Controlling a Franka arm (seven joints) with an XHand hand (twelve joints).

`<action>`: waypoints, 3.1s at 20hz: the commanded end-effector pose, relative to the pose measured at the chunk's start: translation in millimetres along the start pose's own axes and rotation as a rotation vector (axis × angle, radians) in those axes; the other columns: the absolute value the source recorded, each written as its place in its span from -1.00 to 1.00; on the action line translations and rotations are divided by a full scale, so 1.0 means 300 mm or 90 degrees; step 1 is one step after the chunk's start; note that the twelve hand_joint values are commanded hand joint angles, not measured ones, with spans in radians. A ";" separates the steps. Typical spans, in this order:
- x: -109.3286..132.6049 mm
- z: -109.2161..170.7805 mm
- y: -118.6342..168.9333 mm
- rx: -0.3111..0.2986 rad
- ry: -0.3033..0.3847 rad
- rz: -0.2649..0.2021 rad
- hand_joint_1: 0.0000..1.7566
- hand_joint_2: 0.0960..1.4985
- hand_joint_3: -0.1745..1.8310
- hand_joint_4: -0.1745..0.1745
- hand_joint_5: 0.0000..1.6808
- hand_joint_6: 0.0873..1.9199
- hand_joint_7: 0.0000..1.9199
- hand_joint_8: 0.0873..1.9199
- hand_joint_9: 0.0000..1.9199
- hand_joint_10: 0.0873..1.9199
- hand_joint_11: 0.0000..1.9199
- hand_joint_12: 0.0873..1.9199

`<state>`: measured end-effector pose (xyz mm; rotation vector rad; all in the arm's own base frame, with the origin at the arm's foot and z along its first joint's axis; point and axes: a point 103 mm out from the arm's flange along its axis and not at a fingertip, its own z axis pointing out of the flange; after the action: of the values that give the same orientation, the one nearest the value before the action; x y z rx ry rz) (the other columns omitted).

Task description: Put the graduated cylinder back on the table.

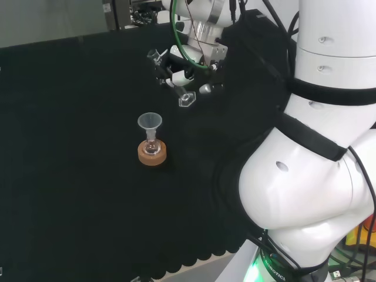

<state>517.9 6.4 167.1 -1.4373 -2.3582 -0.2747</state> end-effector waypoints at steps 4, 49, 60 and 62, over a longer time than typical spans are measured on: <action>-0.080 0.058 0.183 -0.058 0.076 -0.040 0.43 0.45 -0.83 -1.00 0.16 0.00 0.04 -0.01 0.46 -1.00 0.27 -0.28; -0.207 0.222 0.335 -0.109 0.264 -0.060 0.39 0.48 -0.83 -1.00 0.12 0.06 -0.04 -0.03 0.41 -1.00 0.19 -0.21; -0.219 0.208 0.266 -0.084 0.248 -0.074 0.15 0.41 -0.99 -0.50 0.05 -0.42 -0.23 -0.42 0.20 -1.00 -0.13 0.06; -0.217 0.199 0.256 -0.085 0.248 -0.069 0.12 0.39 -1.00 -0.45 0.00 -0.43 -0.26 -0.43 0.16 -1.00 -0.20 0.12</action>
<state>610.2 18.5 78.1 -1.1643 -2.0922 -0.7210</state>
